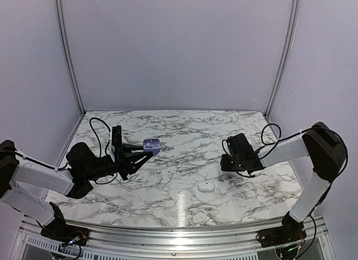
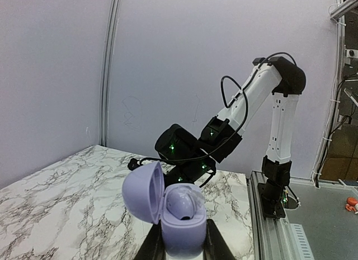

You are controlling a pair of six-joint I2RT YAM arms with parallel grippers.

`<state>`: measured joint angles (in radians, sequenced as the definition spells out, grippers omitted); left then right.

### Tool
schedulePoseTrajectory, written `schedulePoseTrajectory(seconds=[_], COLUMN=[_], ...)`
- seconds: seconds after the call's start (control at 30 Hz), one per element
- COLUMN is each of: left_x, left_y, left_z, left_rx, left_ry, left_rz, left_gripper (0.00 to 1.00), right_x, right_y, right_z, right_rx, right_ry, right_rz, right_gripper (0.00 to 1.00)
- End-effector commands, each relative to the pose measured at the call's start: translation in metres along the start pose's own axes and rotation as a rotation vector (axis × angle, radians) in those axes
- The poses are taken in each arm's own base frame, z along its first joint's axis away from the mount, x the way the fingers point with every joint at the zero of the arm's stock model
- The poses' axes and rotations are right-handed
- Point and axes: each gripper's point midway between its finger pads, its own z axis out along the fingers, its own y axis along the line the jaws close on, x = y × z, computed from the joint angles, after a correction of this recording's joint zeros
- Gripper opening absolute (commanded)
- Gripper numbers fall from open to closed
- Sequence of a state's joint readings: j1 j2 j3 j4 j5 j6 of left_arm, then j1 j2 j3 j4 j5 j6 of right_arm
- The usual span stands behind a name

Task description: Insert the wireless bluetooth earbuds into the charging case

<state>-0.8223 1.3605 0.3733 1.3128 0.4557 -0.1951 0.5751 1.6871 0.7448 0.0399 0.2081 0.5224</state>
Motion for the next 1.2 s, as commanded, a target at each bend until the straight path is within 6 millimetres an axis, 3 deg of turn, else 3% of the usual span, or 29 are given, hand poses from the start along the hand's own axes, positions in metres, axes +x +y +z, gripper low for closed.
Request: schedulePoseTrajectory(seconds=[0.0, 0.13, 0.33, 0.53, 0.73, 0.93, 1.17], left_x=[-0.011, -0.01, -0.011, -0.003, 0.004, 0.011, 0.016], left_y=[-0.002, -0.001, -0.001, -0.002, -0.016, -0.027, -0.039], left_z=[-0.002, -0.004, -0.007, -0.01, -0.013, -0.012, -0.012], left_rx=[0.009, 0.009, 0.023, 0.06, 0.169, 0.268, 0.363], left_ry=[-0.042, -0.039, -0.032, 0.01, 0.054, 0.097, 0.13], left_rz=[0.025, 0.022, 0.017, 0.001, -0.025, -0.084, -0.103], left_gripper=[0.0, 0.0, 0.0, 0.0, 0.0, 0.0, 0.0], right_x=[-0.001, -0.016, -0.046, -0.059, -0.058, -0.047, -0.027], right_y=[0.004, 0.019, 0.059, 0.115, 0.166, 0.201, 0.23], right_z=[-0.005, -0.019, -0.055, -0.112, -0.185, -0.244, -0.294], right_rx=[-0.006, -0.065, -0.194, -0.372, -0.46, -0.5, -0.495], right_ry=[-0.004, -0.06, -0.175, -0.3, -0.478, -0.586, -0.707], right_rz=[-0.049, -0.15, -0.347, -0.59, -0.846, -1.012, -1.218], right_gripper=[0.12, 0.1, 0.1, 0.09, 0.09, 0.09, 0.09])
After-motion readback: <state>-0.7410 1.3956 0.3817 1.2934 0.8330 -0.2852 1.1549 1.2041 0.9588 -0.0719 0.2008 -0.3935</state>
